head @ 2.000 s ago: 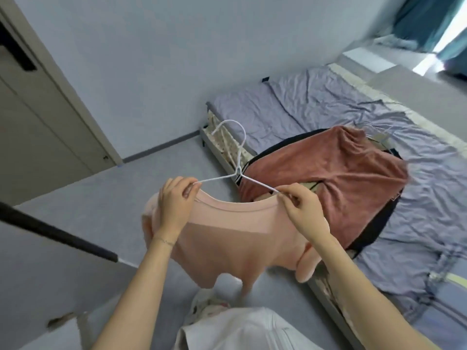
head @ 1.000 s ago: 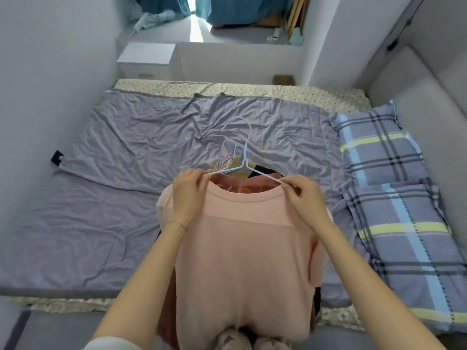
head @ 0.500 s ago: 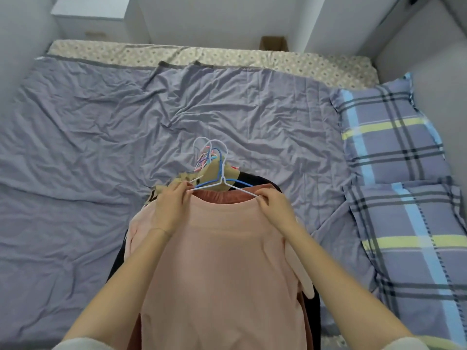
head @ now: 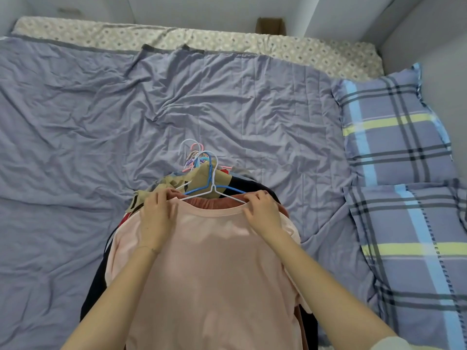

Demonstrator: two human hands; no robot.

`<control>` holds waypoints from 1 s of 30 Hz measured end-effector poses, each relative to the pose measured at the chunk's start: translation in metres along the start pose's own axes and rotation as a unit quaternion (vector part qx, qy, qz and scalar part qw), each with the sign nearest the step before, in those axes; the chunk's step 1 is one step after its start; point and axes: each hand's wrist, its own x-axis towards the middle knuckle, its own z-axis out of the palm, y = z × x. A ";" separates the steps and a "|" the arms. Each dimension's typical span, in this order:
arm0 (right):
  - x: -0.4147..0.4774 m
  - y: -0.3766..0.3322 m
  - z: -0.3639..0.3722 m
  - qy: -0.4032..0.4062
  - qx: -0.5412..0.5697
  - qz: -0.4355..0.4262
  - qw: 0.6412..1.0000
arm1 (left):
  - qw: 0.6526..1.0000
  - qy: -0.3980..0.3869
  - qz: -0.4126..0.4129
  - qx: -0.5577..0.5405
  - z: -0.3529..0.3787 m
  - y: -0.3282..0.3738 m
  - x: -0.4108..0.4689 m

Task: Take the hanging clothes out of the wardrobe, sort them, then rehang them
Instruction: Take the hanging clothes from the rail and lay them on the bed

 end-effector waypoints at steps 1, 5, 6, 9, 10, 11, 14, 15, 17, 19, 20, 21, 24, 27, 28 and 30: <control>0.000 -0.003 0.002 -0.020 -0.024 0.010 0.999 | 1.000 -0.007 -0.019 -0.013 -0.001 0.001 0.002; 0.002 -0.010 0.005 -0.029 -0.043 0.033 0.998 | 0.997 -0.044 -0.063 -0.002 -0.008 0.005 0.005; 0.001 -0.011 0.004 -0.023 -0.030 0.036 0.999 | 0.996 -0.057 -0.066 0.013 -0.010 0.005 0.002; -0.010 -0.016 -0.004 -0.005 0.026 0.037 0.999 | 0.990 -0.099 -0.063 0.080 -0.015 0.001 -0.016; -0.017 -0.017 -0.007 0.005 0.045 0.038 0.998 | 0.988 -0.110 -0.044 0.097 -0.018 -0.001 -0.023; -0.025 -0.019 -0.010 0.016 0.059 0.038 0.997 | 0.988 -0.111 -0.020 0.102 -0.022 -0.002 -0.031; -0.055 -0.024 -0.016 0.050 0.075 0.030 0.996 | 0.993 -0.081 0.028 0.082 -0.041 -0.001 -0.057; -0.066 -0.026 -0.018 0.060 0.084 0.028 0.994 | 0.995 -0.068 0.028 0.070 -0.048 0.001 -0.065; -0.088 -0.032 -0.020 0.080 0.113 0.031 0.990 | 0.998 -0.047 0.014 0.042 -0.062 0.007 -0.081; -0.112 -0.042 -0.022 0.100 0.138 0.038 0.985 | 0.999 -0.038 0.009 0.007 -0.077 0.009 -0.097; -0.124 -0.047 -0.023 0.110 0.148 0.039 0.982 | 0.999 -0.040 0.014 -0.010 -0.085 0.008 -0.106; -0.137 -0.053 -0.023 0.120 0.156 0.040 0.980 | 0.999 -0.043 0.024 -0.022 -0.094 0.006 -0.116; -0.184 -0.074 -0.022 0.152 0.170 0.037 0.973 | 0.997 -0.041 0.059 -0.039 -0.126 -0.005 -0.150; -0.239 -0.102 -0.021 0.175 0.177 0.032 0.968 | 0.995 -0.020 0.077 -0.060 -0.167 -0.013 -0.188; -0.258 -0.111 -0.022 0.181 0.176 0.027 0.967 | 0.994 -0.014 0.082 -0.067 -0.182 -0.015 -0.200; -0.294 -0.130 -0.024 0.193 0.176 0.018 0.965 | 0.993 0.001 0.095 -0.070 -0.212 -0.016 -0.225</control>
